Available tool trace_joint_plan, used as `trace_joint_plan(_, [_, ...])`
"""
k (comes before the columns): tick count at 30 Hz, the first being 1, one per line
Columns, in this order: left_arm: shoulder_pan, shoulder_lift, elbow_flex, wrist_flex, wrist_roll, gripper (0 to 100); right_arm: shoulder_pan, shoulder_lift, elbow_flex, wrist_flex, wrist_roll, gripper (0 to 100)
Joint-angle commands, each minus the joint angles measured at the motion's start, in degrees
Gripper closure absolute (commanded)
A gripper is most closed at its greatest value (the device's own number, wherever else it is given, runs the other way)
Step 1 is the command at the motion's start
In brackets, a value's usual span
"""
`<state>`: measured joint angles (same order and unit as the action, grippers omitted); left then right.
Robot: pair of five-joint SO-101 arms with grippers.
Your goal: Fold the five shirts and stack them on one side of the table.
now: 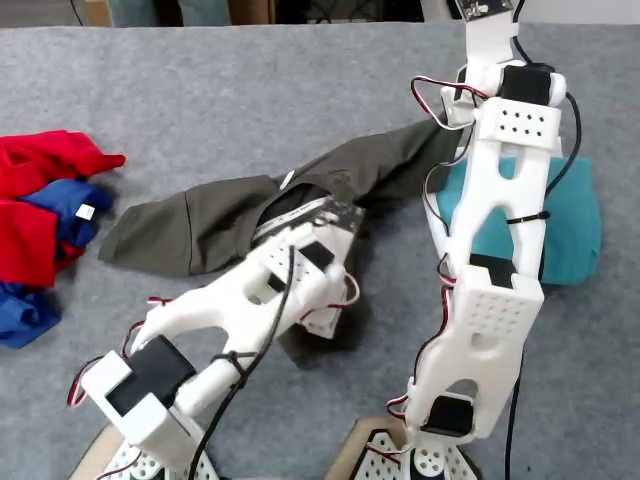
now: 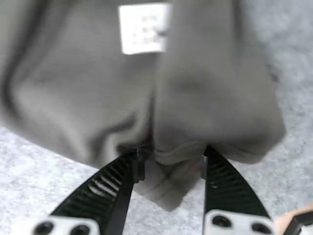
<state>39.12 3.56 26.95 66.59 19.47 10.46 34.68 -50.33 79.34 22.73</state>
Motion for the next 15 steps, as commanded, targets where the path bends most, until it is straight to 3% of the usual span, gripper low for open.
trace_joint_plan(1, [3.47,-0.53,-1.54,-0.53,0.0,85,0.62,-0.66,-0.57,-0.97,0.53,98.4])
trace_joint_plan(4, [4.53,-0.26,-2.86,-0.53,-0.09,92,0.62,-0.66,-0.57,-1.05,0.53,98.4])
trace_joint_plan(15, [4.18,-0.26,-6.55,-0.53,-0.09,92,0.62,-0.66,-0.57,-1.05,0.53,98.4])
